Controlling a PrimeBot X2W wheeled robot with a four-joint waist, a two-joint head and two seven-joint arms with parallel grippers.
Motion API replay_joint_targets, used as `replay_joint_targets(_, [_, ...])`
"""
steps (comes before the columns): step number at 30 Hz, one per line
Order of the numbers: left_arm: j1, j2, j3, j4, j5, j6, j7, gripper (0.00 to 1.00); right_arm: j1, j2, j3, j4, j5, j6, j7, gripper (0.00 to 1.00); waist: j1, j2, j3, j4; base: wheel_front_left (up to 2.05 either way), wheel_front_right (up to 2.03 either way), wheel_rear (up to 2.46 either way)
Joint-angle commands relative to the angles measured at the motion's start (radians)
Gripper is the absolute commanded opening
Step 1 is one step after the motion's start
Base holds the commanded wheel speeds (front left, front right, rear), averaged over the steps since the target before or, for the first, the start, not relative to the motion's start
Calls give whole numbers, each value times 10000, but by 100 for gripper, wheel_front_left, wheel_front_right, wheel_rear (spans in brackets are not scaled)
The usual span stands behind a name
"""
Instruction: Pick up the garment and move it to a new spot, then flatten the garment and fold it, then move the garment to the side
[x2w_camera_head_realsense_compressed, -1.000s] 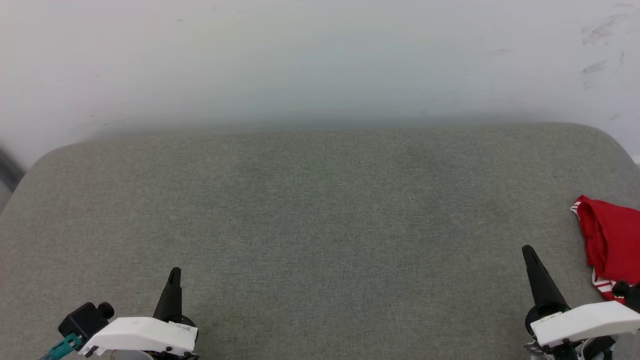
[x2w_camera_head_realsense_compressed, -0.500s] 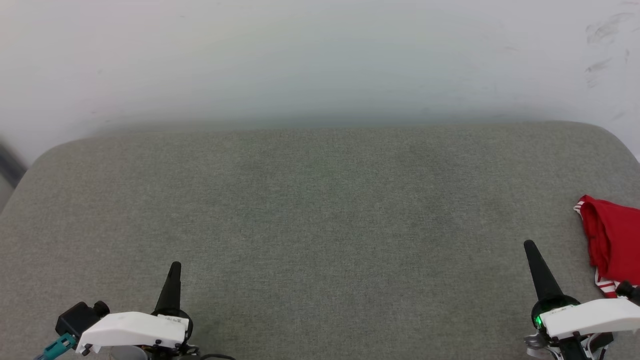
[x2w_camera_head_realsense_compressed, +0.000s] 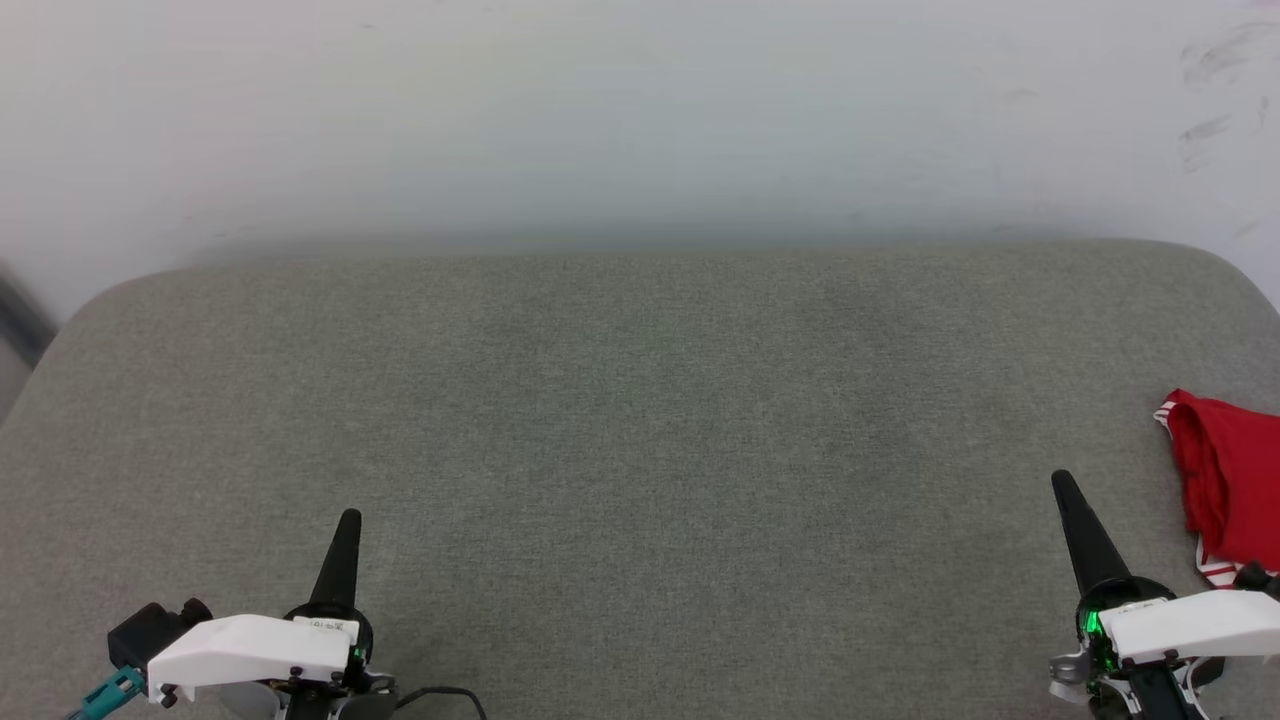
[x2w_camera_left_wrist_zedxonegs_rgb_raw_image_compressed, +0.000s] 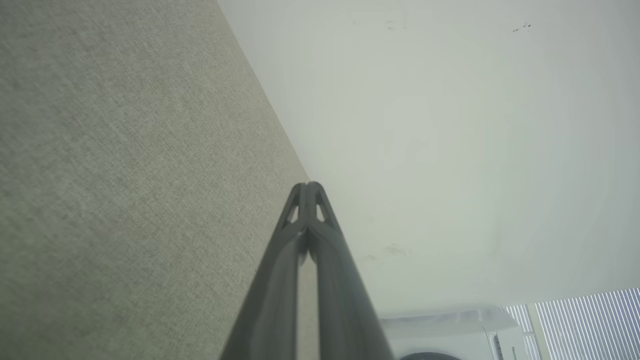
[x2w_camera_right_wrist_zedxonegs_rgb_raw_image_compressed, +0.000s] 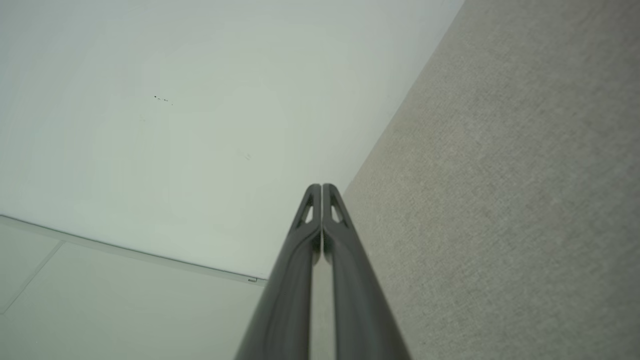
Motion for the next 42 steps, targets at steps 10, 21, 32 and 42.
replay_joint_targets(10, [-294,-69,166,-79,-976,-139,273,0,-341,33,-70,152,1090,-1,101,0,0,0,49,40,0,0,0])
replay_joint_targets(21, [-361,-131,285,-65,-1826,-211,498,0,-473,44,-113,331,2032,-2,171,0,0,0,102,83,0,0,0])
replay_joint_targets(32, [-452,-194,389,-55,-2608,-287,708,0,-614,53,-154,489,2880,-2,230,0,0,0,154,125,0,0,0])
replay_joint_targets(42, [-492,-243,491,-43,-3267,-342,884,0,-689,63,-186,626,3605,-3,292,0,0,0,202,164,0,0,0])
